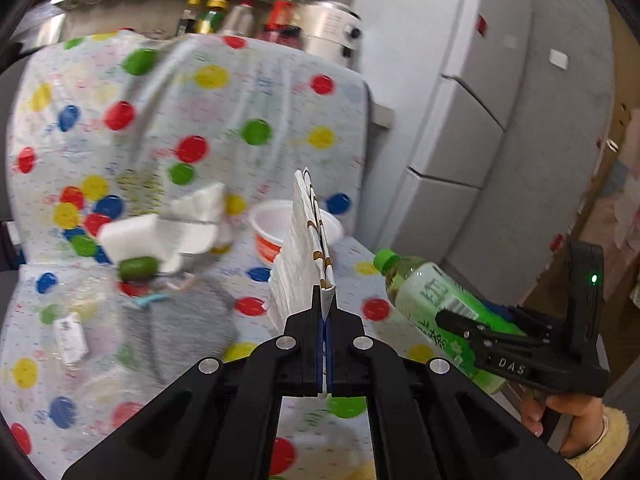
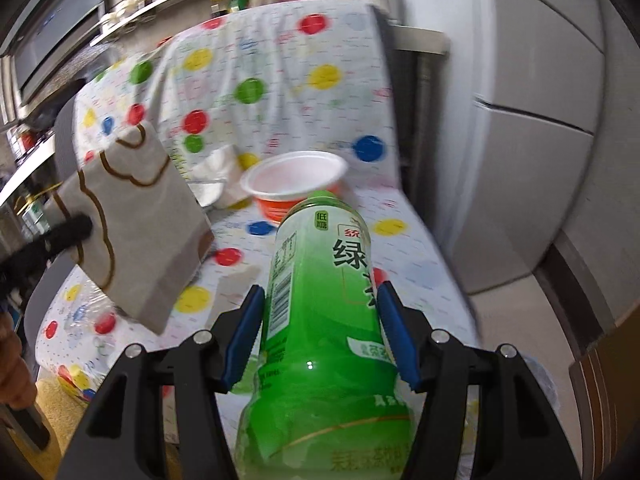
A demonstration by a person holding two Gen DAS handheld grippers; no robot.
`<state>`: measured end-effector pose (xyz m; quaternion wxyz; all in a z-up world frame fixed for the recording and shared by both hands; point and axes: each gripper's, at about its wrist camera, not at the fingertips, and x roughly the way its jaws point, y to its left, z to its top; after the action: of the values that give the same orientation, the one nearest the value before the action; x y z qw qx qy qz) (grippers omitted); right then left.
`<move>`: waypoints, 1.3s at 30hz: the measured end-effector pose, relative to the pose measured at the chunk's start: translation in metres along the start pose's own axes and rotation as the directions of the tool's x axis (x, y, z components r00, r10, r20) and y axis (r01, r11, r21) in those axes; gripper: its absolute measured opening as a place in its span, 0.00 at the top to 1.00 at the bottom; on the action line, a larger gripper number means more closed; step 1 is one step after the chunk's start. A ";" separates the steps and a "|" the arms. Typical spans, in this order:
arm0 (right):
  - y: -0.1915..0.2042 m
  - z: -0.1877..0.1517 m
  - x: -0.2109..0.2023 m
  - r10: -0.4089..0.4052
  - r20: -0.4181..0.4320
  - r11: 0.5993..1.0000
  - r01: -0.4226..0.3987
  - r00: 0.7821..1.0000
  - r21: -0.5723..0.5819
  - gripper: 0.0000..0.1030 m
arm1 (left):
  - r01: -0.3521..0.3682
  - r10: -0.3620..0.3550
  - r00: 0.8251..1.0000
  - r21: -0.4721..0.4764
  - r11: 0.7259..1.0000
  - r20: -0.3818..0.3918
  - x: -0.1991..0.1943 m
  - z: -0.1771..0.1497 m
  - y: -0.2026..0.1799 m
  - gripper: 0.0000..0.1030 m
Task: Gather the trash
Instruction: 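Carry bottle and napkin to the trash bin and release both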
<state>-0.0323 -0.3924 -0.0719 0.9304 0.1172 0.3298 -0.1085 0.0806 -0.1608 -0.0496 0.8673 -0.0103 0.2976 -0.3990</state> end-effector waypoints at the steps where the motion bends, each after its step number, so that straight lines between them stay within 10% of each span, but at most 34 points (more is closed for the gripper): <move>1: -0.009 -0.003 -0.004 -0.015 0.002 1.000 0.015 1.000 0.013 0.44 | 0.022 -0.022 1.000 0.022 1.000 -0.011 0.007 -0.003 -0.014 1.00; 8: -0.094 -0.041 -0.049 -0.170 -0.003 0.976 0.169 0.985 0.139 0.44 | 0.189 -0.182 0.981 0.124 0.974 -0.068 0.038 -0.010 -0.094 1.00; 17: -0.189 -0.109 -0.075 -0.304 -0.095 0.902 0.319 0.948 0.292 0.44 | 0.389 -0.353 0.914 0.191 0.901 -0.199 0.101 -0.045 -0.202 1.00; 32: -0.275 -0.151 -0.008 -0.252 -0.219 0.821 0.328 0.943 0.467 0.41 | 0.407 -0.290 0.843 0.185 0.895 -0.452 0.225 -0.105 -0.264 0.97; 39: -0.271 -0.140 -0.023 -0.285 -0.181 0.809 0.338 0.941 0.481 0.36 | 0.387 -0.288 0.860 0.169 0.907 -0.422 0.219 -0.098 -0.259 0.49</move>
<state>-0.2077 -0.6059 -0.2021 0.8187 0.3065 0.3504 -0.3363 -0.0381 -0.4688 -0.1747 0.7013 0.1250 0.4043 -0.5736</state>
